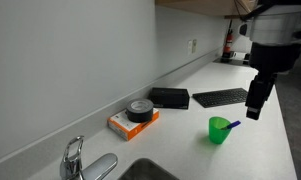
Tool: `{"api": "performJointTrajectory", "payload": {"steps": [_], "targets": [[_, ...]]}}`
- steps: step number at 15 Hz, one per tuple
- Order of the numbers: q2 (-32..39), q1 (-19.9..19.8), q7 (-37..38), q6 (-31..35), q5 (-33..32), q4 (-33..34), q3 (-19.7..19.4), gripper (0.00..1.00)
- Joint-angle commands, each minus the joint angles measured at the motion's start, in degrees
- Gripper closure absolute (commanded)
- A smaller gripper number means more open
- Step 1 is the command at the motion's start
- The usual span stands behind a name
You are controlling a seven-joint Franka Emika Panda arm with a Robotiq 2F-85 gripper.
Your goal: Put the marker in the cup on the counter
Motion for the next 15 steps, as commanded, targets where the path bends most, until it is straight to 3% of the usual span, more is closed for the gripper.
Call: {"api": "performJointTrajectory", "payload": {"steps": [1,7,15], "targets": [[0.6,-0.5,0.0,-0.1,0.0,0.1,-0.8,0.0],[1.2,-0.8,0.1,-0.1,0.1,0.3,-1.3,0.0],[7.1,-3.6,7.4,7.5,-2.2,0.2,-1.7,0.0]]}}
